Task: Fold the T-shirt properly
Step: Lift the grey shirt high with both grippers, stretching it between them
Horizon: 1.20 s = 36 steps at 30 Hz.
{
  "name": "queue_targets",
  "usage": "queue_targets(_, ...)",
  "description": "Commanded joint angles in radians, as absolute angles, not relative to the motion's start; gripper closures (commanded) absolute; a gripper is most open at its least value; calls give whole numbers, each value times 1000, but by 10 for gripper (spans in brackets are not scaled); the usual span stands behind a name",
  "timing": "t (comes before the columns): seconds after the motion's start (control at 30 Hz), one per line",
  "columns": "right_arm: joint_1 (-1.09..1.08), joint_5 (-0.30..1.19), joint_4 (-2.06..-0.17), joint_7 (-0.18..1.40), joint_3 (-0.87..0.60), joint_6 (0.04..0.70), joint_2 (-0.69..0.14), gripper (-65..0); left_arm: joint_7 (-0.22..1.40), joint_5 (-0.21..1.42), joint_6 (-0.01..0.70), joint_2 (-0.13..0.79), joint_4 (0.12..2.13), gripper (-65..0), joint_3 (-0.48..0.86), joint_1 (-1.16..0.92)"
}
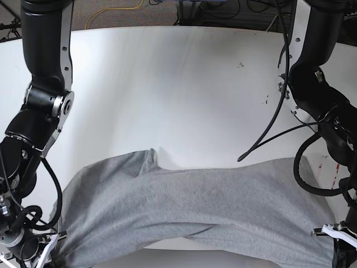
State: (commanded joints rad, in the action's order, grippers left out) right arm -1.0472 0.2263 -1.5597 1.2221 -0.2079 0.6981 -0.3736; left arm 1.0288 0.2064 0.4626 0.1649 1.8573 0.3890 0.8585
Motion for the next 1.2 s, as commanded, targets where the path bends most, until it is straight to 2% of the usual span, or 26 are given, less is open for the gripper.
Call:
queue_targets(0.33,-1168,229,-1511,1219,-183,698,-427,0,1023,208,463,208,1753,0,390,977)
queue_targets(0.63,-1107,229,-1527,1230,-180,698,-452,0,1024,214,463,229,1741,0,392,949)
queue_targets(0.97,-803,237,-1727,1239,-298,698,-444,0,1024,216,469,226,1808,0,390,774)
queue_targets(1.2,-524,332,-1827,1245,-418,698,-401,0,1024,216,470,226,1891,0,392,558)
